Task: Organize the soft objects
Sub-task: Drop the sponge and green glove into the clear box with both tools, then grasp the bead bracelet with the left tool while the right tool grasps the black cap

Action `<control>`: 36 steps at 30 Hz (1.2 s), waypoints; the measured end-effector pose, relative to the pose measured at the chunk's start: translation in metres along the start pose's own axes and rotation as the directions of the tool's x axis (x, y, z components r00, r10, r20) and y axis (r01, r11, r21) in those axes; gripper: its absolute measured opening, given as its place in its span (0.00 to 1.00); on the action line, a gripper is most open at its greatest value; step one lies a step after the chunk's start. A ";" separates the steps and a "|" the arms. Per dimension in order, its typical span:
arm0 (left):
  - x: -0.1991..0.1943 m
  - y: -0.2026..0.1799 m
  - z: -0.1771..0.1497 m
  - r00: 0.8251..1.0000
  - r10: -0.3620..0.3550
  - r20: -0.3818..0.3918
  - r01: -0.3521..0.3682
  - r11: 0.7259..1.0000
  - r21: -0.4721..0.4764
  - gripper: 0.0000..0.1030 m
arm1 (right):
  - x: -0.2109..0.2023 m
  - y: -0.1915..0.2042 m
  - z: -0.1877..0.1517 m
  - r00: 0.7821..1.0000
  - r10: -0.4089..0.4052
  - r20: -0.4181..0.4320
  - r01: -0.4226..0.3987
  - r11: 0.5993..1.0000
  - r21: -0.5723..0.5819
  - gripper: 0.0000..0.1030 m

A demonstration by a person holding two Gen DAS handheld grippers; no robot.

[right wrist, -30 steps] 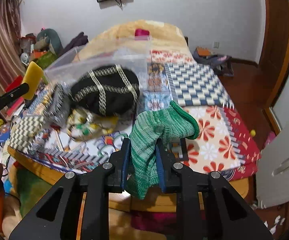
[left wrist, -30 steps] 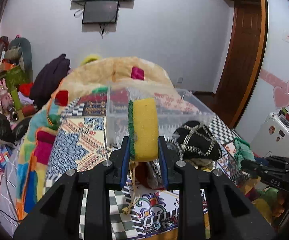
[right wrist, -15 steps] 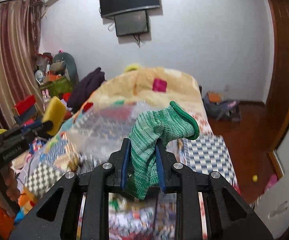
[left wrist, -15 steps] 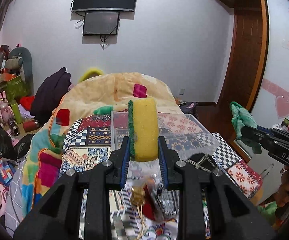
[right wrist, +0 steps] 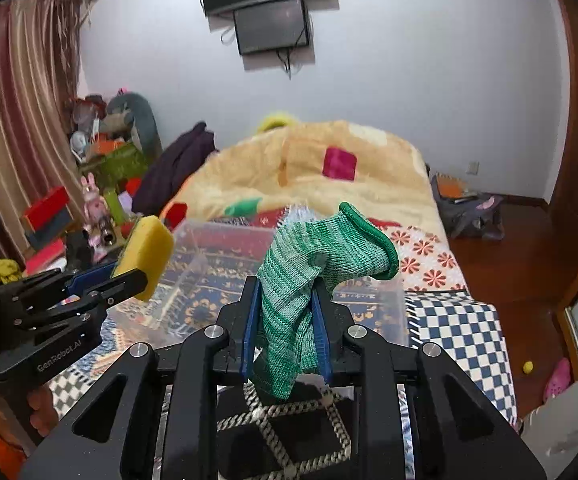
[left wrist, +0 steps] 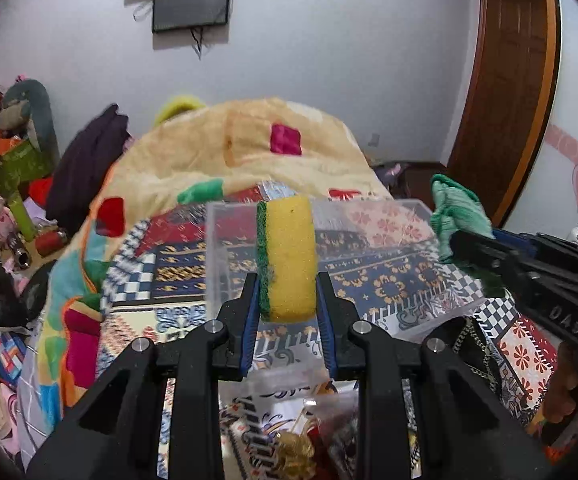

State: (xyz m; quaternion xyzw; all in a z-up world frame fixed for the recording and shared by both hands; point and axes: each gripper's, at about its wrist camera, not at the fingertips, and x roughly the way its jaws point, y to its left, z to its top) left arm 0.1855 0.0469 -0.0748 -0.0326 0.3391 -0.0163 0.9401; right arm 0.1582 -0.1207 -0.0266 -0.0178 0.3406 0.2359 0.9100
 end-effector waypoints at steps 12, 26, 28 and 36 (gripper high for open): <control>0.041 -0.015 0.001 0.994 0.019 -0.110 -0.014 0.999 0.048 0.40 | 0.032 -0.011 -0.010 0.988 0.001 -0.153 0.000 1.000 0.008 0.31; -0.028 -0.025 -0.003 0.999 -0.029 0.020 0.028 0.997 0.073 0.68 | -0.021 -0.008 -0.002 0.999 -0.045 -0.025 0.044 0.999 -0.021 0.72; -0.043 -0.027 -0.010 0.998 -0.037 0.042 0.034 0.996 0.082 0.70 | -0.035 -0.006 -0.004 0.999 -0.047 0.000 0.047 0.998 -0.030 0.74; -0.064 -0.030 -0.049 0.996 -0.071 0.047 0.068 0.995 0.079 0.70 | -0.063 -0.006 -0.033 0.999 -0.032 0.003 0.032 0.999 -0.022 0.77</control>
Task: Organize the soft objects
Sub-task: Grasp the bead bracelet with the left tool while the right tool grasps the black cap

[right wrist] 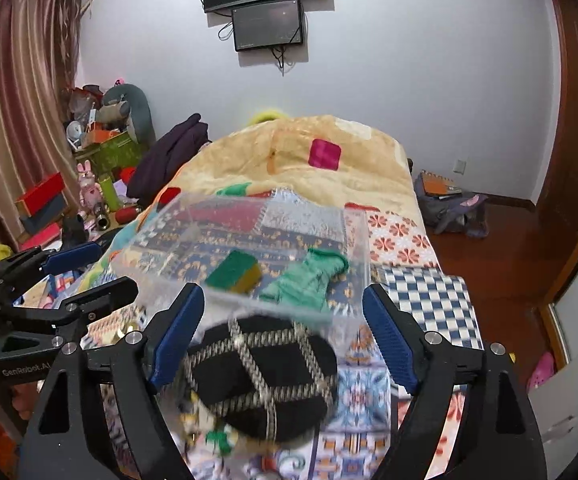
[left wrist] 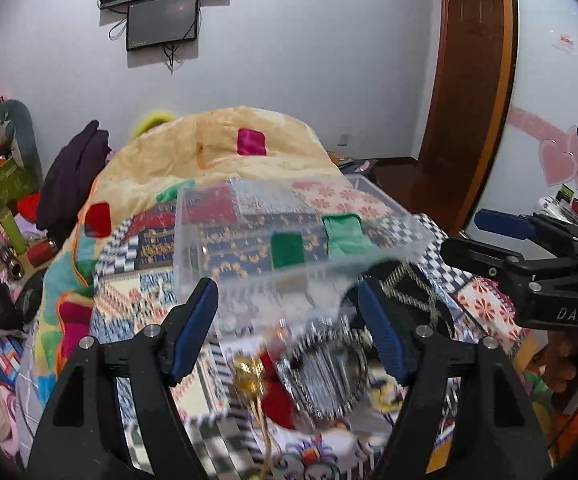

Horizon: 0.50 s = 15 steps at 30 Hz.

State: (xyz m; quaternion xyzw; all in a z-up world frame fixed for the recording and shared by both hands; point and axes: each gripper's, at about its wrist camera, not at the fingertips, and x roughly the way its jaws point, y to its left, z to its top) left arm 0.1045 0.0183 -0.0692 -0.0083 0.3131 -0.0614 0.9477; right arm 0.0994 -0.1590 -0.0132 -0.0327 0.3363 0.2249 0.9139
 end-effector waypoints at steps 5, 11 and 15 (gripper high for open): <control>0.008 0.002 -0.029 0.999 -0.002 -0.035 0.001 1.000 -0.023 0.70 | 0.006 -0.002 -0.026 0.998 0.013 -0.055 -0.012 1.000 0.025 0.77; 0.024 0.003 -0.040 0.998 -0.020 -0.066 0.019 0.999 -0.027 0.46 | 0.023 0.000 -0.036 0.992 0.078 -0.096 -0.073 0.996 0.053 0.77; 0.030 0.003 -0.042 0.997 -0.041 -0.067 0.038 0.999 -0.036 0.32 | 0.033 0.001 -0.045 0.988 0.092 -0.123 -0.085 0.994 0.063 0.74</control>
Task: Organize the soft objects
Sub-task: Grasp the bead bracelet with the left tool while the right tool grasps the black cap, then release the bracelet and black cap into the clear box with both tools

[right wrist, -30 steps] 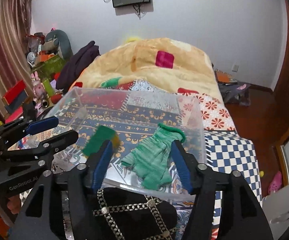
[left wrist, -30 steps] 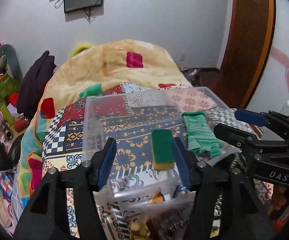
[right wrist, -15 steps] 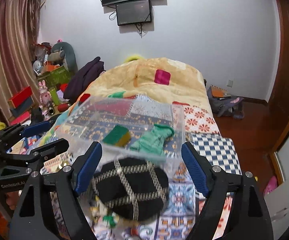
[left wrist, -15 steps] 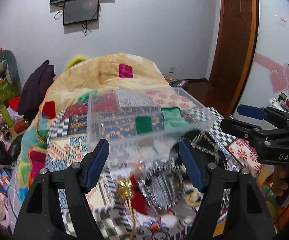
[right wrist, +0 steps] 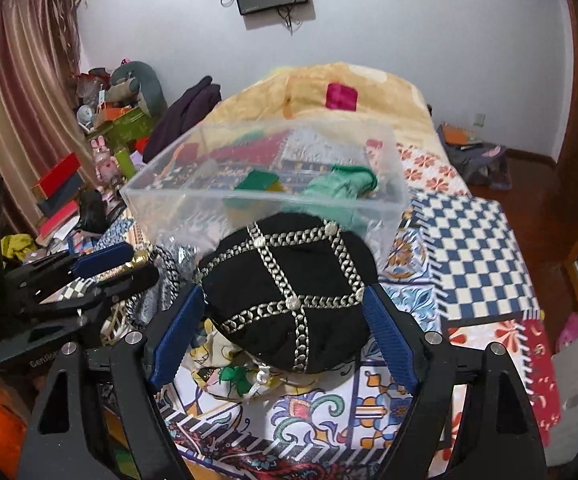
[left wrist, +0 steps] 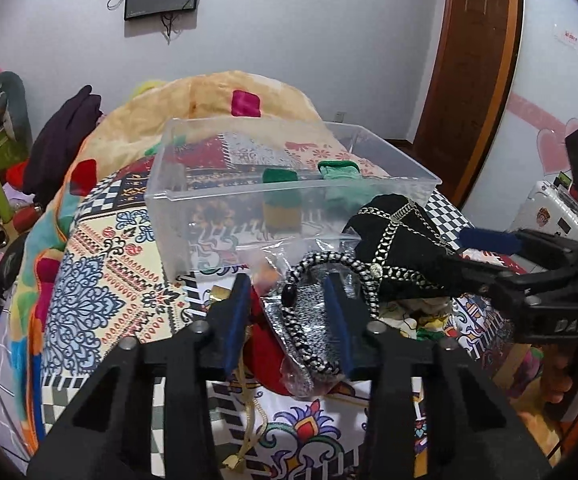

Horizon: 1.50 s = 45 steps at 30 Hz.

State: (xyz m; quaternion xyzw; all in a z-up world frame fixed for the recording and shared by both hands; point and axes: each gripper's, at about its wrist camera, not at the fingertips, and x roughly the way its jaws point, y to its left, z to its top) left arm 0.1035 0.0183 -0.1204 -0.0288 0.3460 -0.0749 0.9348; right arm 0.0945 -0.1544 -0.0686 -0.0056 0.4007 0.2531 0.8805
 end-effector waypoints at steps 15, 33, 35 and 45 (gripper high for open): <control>-0.007 0.006 -0.002 1.000 -0.005 0.019 0.006 1.000 -0.028 0.07 | 0.003 0.009 -0.008 0.999 0.053 -0.009 -0.053 0.998 -0.033 0.14; -0.052 0.022 0.026 0.988 0.017 0.151 -0.004 0.997 -0.082 0.07 | -0.060 0.018 0.027 0.977 0.010 0.215 0.004 0.998 -0.061 0.08; -0.055 0.020 0.031 0.987 0.022 0.162 -0.010 0.997 -0.074 0.07 | -0.064 0.020 0.032 0.973 -0.002 0.232 0.018 0.997 -0.070 0.08; -0.048 0.027 0.068 0.982 0.044 0.184 -0.031 0.997 -0.074 0.07 | -0.071 0.025 0.071 0.945 -0.028 0.327 0.056 0.995 -0.077 0.08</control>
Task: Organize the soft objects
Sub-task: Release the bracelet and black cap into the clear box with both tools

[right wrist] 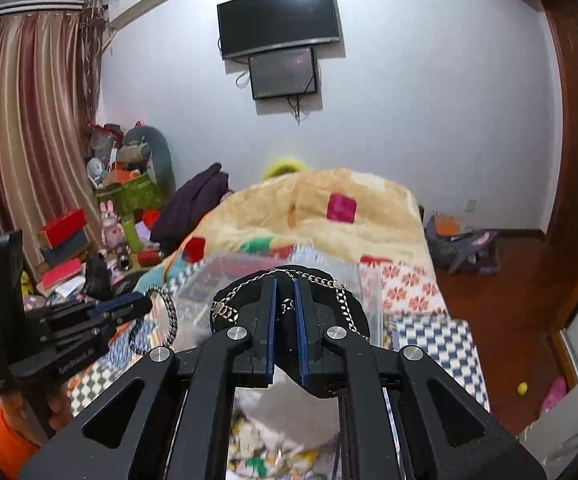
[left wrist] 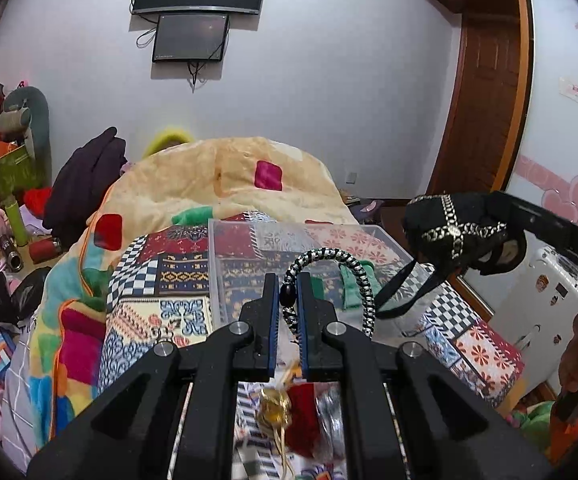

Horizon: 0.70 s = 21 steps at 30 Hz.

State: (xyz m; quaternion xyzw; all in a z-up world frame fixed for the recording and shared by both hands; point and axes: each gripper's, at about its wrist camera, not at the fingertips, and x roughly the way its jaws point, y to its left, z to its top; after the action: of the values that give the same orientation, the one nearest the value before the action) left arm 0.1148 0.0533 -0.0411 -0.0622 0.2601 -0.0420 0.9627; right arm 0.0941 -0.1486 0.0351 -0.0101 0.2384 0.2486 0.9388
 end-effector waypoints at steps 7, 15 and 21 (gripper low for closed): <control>0.038 0.009 0.020 0.997 0.052 -0.054 -0.052 0.999 0.003 0.07 | 0.033 0.005 0.005 0.999 -0.032 -0.013 0.032 0.999 -0.009 0.08; 0.092 0.001 0.015 0.980 0.141 -0.142 -0.128 0.987 0.101 0.07 | 0.077 -0.002 -0.015 0.990 -0.068 -0.122 0.062 0.997 -0.049 0.08; 0.115 -0.007 -0.001 0.964 0.181 -0.193 -0.149 0.974 0.171 0.07 | 0.099 -0.014 -0.028 0.973 -0.080 -0.215 0.072 0.996 -0.044 0.08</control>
State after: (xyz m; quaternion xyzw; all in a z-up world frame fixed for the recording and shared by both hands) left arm 0.2132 0.0329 -0.0977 0.0394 0.3592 0.0120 0.9324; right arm 0.1643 -0.1185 -0.0358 -0.0630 0.3344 0.2142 0.9156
